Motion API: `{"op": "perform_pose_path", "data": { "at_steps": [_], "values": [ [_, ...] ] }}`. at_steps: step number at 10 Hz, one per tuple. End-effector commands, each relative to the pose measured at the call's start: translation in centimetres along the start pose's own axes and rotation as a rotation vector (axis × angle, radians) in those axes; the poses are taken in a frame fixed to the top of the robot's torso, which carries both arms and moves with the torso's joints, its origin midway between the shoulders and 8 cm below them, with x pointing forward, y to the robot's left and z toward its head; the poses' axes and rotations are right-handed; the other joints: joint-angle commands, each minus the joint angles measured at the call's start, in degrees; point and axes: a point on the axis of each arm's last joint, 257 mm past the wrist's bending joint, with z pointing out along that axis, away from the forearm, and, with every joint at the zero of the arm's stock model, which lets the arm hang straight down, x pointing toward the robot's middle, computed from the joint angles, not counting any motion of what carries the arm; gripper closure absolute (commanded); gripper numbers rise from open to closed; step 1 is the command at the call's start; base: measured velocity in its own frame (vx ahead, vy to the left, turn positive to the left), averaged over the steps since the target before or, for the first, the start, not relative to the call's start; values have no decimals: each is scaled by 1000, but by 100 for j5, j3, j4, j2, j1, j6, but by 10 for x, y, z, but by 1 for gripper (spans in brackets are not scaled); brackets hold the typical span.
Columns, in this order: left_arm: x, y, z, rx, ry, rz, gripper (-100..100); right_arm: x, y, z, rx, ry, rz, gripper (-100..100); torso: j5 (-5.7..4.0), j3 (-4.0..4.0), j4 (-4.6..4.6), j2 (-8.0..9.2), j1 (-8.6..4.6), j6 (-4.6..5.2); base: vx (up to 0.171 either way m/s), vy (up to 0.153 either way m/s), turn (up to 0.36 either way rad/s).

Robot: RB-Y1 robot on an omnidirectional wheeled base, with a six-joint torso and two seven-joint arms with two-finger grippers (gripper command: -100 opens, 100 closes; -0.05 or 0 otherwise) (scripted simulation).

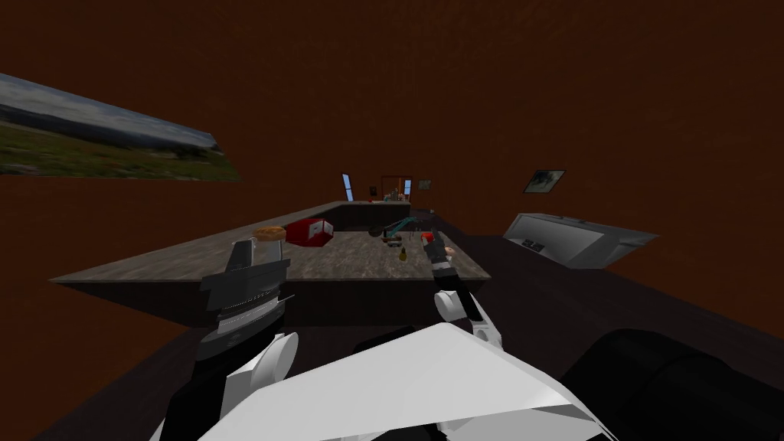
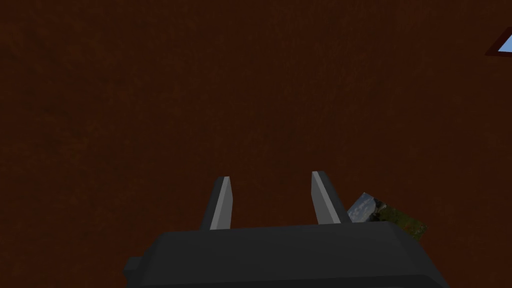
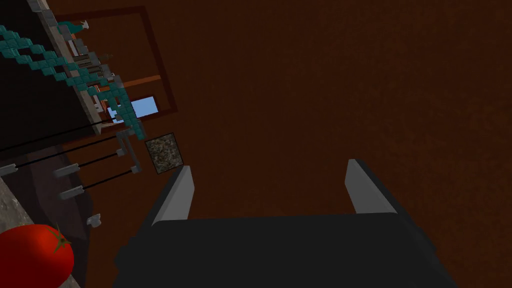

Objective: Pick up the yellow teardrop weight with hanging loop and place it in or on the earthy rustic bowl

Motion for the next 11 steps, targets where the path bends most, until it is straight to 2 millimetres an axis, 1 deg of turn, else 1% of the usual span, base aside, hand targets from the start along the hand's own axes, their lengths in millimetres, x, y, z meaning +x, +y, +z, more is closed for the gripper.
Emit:
{"op": "perform_pose_path", "data": {
  "at_steps": [1, 4, 5, 7, 8, 11],
  "values": [
    [0, 0, 0, 0, 0, 0, 0, 0, -24, -4, 64, 0, 67, -100, 0, 0, 0, 0, 0, 0, -57, -81, 70],
    [0, 0, 0, 0, 0, 0, 0, 3, -73, -7, 184, -13, 211, -100, -2, 4, 2, 6, -11, 0, -83, -103, 68],
    [0, 0, 0, 0, 0, 0, 0, 2, -77, -8, 190, -14, 210, -100, -3, 4, 2, 7, -12, 1, -53, -70, 16],
    [0, 0, 0, 0, 0, 0, 0, 5, -113, -13, 280, -32, 316, -100, 1, -4, -1, -7, 5, 1, -60, -61, 53],
    [0, 0, 0, 0, 0, 0, 0, 5, -113, -13, 280, -32, 316, -100, 1, 0, 0, 0, 5, 1, -61, -59, 29],
    [0, 0, 0, 0, 0, 0, 0, 15, -166, -24, 415, -67, 487, -100, -1, -2, -1, -4, -4, 1, -65, -84, 60]
  ]
}}
